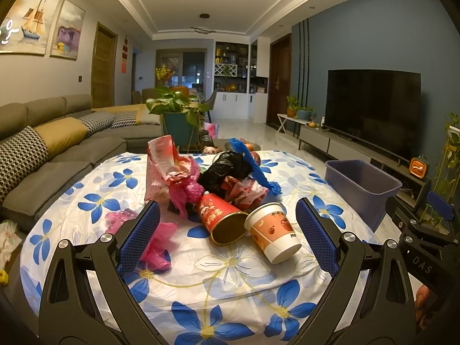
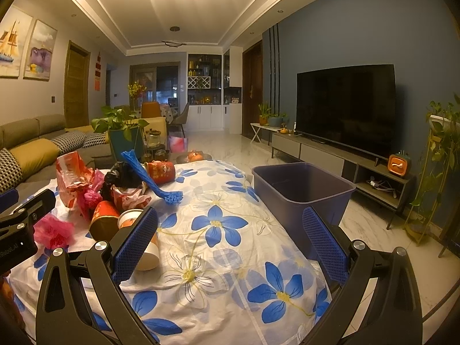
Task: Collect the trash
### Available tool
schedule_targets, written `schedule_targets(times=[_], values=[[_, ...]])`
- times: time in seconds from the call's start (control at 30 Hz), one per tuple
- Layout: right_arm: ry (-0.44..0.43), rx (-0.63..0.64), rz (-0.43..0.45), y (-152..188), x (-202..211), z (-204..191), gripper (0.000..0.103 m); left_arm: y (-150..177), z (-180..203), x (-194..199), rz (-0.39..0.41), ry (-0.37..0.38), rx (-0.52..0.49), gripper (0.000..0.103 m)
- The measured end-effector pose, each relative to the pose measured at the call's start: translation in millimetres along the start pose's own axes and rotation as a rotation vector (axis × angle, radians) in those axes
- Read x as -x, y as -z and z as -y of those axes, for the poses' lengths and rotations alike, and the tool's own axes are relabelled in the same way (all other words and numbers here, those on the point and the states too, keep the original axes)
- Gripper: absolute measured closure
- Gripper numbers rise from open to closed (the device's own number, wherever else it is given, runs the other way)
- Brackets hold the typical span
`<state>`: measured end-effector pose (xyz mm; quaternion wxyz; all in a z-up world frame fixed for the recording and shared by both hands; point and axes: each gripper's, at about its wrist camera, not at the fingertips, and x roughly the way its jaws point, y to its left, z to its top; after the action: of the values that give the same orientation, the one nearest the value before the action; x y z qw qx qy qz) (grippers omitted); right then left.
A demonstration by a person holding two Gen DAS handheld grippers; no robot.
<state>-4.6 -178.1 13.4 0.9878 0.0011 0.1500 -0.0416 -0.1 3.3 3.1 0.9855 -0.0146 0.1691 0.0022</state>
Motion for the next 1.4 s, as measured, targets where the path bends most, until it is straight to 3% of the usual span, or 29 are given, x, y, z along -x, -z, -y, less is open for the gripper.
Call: schedule_targets(times=[1.4], values=[[-0.005,-0.007,0.023,1.7,-2.7,1.6,0.005,-0.8,-1.6,-1.7,0.001,0.002,0.003,0.009]])
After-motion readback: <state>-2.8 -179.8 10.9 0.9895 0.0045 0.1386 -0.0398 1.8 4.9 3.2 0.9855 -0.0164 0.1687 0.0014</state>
